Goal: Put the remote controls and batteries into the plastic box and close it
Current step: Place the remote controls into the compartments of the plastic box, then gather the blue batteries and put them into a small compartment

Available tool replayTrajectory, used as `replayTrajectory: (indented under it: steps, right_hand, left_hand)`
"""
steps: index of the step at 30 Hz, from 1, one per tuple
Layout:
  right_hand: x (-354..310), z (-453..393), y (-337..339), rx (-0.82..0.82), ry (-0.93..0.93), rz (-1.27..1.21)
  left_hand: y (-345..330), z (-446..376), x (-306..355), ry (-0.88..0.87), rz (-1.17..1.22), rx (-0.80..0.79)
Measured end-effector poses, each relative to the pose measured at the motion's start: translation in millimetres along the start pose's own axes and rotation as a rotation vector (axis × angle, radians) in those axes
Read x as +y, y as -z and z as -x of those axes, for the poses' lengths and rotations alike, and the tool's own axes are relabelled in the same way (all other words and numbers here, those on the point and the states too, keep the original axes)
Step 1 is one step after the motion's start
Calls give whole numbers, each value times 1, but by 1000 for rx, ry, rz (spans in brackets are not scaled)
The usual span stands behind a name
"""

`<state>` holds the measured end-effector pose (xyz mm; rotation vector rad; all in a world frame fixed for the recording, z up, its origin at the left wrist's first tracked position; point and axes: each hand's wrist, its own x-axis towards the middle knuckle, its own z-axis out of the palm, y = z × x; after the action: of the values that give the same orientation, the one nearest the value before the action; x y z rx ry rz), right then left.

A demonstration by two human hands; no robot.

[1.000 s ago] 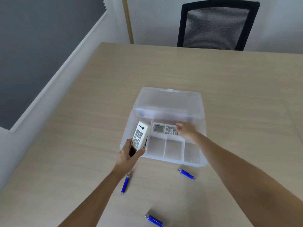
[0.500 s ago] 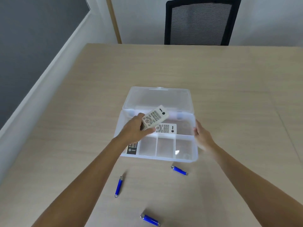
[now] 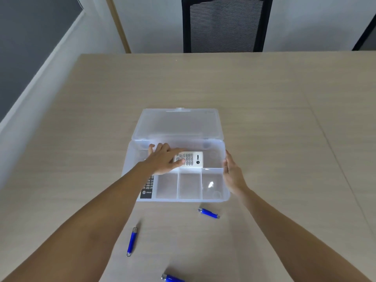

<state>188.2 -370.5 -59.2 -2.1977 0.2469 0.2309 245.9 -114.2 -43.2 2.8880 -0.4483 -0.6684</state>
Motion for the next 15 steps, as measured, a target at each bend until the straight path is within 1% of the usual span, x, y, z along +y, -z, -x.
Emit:
replayTrajectory:
  steps: [3, 5, 7, 8, 9, 11, 12, 13, 14, 15]
  right_hand:
    - [0, 1, -1, 7, -5, 10]
    - [-1, -2, 3, -24, -10, 10]
    - [3, -3, 6, -82, 5, -79]
    - [5, 2, 6, -81, -6, -159]
    - [13, 10, 4, -42, -42, -238]
    - [27, 44, -6, 139, -234, -392]
    - [37, 65, -15, 227, -306, -417]
    - [45, 86, -24, 255, -313, -392]
    - [50, 104, -33, 226, -276, -294]
    - [53, 116, -41, 179, -223, -186]
  left_hand:
    - [0, -1, -5, 18, -62, 3]
    - [1, 5, -4, 28, -111, 8]
    - [0, 18, -3, 60, -94, 68]
    - [-1, 30, -3, 91, -26, 140]
    - [-5, 44, -4, 127, 75, 249]
    - [-21, 84, -6, 216, 315, 536]
    - [-35, 108, -9, 280, 410, 674]
    - [-51, 131, -12, 356, 483, 761]
    - [-69, 153, -14, 437, 532, 776]
    - [-86, 173, -14, 514, 548, 729]
